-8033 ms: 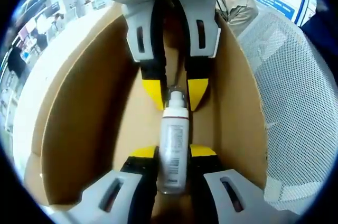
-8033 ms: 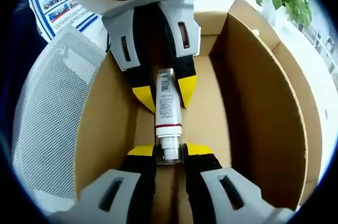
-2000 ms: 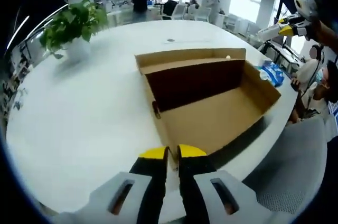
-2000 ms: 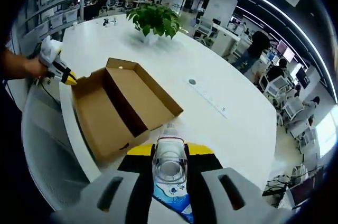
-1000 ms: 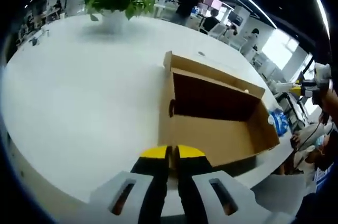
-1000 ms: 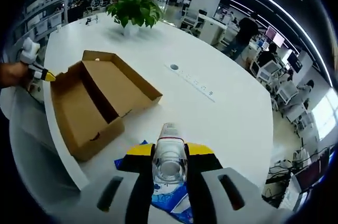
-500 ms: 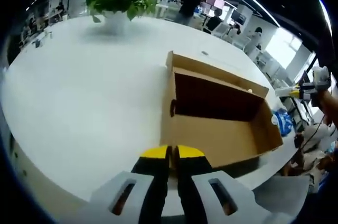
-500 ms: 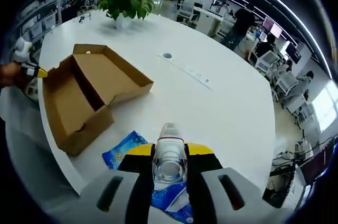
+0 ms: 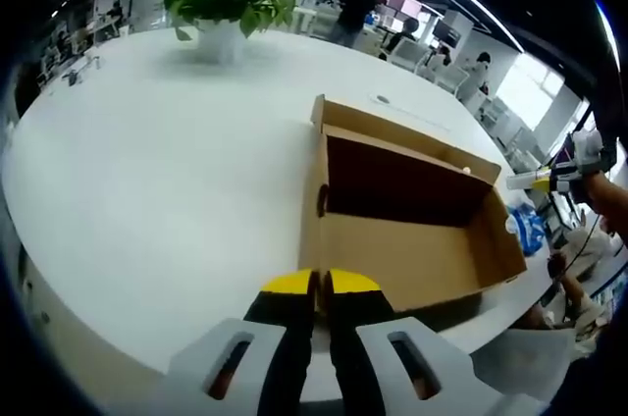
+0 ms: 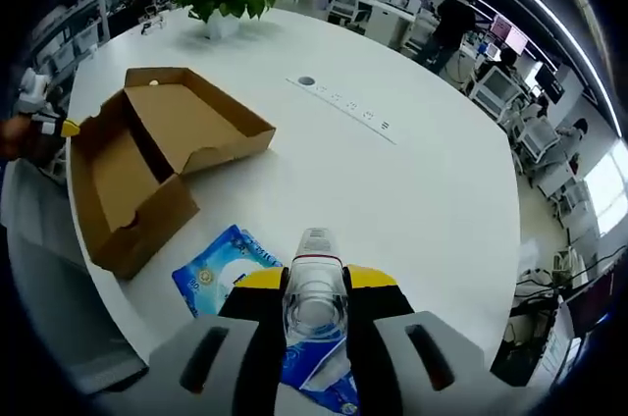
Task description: Operate the shoe box by opening the lid, removing the specified soft item, and placing it in the target area until the item is outside and the box remains undamaged.
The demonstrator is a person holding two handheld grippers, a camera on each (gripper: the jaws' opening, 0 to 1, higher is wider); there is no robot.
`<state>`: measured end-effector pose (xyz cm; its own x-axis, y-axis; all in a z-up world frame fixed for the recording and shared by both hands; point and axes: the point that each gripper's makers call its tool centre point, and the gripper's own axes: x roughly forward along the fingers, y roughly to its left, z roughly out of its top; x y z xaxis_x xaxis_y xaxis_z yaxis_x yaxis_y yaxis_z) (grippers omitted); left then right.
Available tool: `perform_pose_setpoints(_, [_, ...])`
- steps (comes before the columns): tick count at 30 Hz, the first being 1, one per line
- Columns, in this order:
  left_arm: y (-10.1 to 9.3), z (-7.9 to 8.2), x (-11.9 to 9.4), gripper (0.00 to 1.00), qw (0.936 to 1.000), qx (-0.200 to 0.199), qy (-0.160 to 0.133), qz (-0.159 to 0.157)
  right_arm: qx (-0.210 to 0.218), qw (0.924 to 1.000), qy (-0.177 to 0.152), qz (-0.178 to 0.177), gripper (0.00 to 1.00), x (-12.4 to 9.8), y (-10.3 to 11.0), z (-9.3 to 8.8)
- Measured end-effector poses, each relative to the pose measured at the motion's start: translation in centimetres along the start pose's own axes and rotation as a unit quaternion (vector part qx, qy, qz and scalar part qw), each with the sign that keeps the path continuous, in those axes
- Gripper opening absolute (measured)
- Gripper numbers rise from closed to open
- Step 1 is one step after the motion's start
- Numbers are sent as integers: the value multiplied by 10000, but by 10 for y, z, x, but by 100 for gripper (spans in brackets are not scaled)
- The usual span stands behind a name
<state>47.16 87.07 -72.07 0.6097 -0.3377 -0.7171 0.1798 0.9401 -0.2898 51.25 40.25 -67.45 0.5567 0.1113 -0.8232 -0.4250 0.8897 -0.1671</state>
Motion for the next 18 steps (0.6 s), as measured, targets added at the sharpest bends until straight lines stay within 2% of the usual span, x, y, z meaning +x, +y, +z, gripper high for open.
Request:
perform_pose_setpoints(5, [-1, 0, 0, 1, 10000, 22, 12, 11, -83, 9998, 152, 99, 20, 3, 1, -3])
perform_pose_setpoints(11, [0, -1, -1, 1, 10000, 69, 18, 3, -544, 9970, 443, 331, 20, 10, 1, -4])
perform_pose_setpoints(18, [0, -1, 0, 1, 10000, 87, 22, -16, -1323, 9851, 911, 615, 19, 21, -3, -8])
